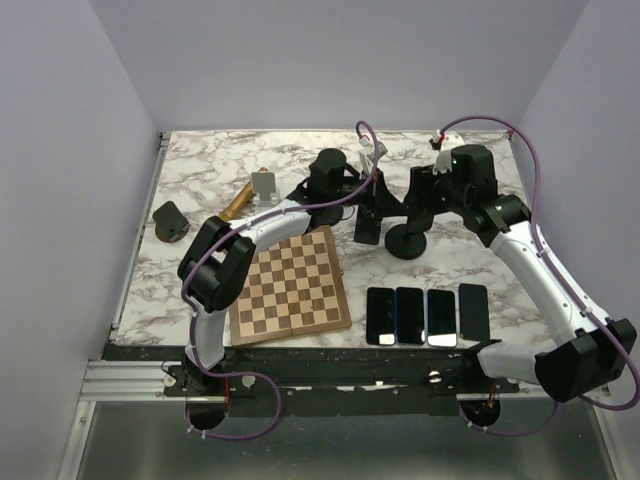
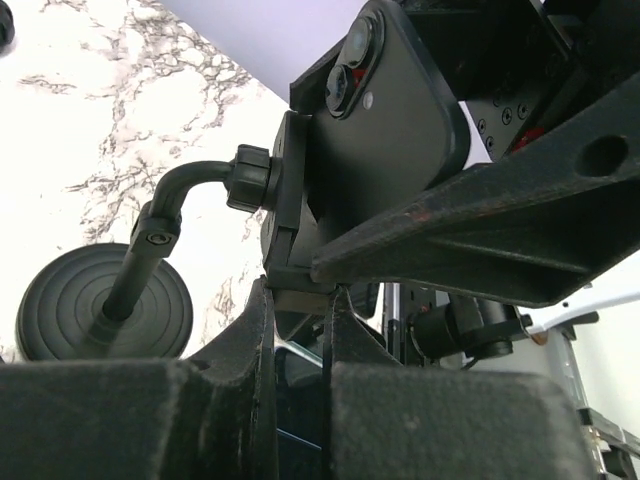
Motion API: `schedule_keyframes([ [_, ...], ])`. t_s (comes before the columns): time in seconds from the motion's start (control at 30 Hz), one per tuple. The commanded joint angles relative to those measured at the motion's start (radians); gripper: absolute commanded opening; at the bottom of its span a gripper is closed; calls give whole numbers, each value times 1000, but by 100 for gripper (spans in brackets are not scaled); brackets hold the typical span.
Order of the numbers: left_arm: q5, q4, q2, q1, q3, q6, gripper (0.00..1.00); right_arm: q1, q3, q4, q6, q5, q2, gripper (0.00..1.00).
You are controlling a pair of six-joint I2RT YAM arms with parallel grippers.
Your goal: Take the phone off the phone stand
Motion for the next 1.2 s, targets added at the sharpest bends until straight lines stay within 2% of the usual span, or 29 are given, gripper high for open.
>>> schedule_keyframes([
  [0.0,-13,-23,47,31,19,-45,0,14,-32,-5,-32,-261,-71,1],
  [0.1,3,-25,55,31,30,-37,0,14,-33,-3,-43,-332,-85,1],
  [0.23,-7,-38,56,30,34,-32,0,14,-37,-8,-34,-330,-102,1],
  [0.37,-33,-24,32,19,10,-31,0,14,-34,-26,-7,-287,-118,1],
  [0.67,-140,-125,-22,-34,19,20,0,14,94,-133,89,-123,-181,1],
  [0.87,-168,-124,-50,-34,-3,-33,41,14,144,-191,96,-51,-207,1],
  [0.97,-162,-168,-76,-32,7,-36,48,14,135,-200,89,-29,-215,1],
  [1.07,-160,-199,-107,-33,14,-30,64,14,126,-201,85,-29,-223,1],
  [1.17,-162,-232,-140,-31,16,-23,68,14,132,-204,81,-5,-231,1],
])
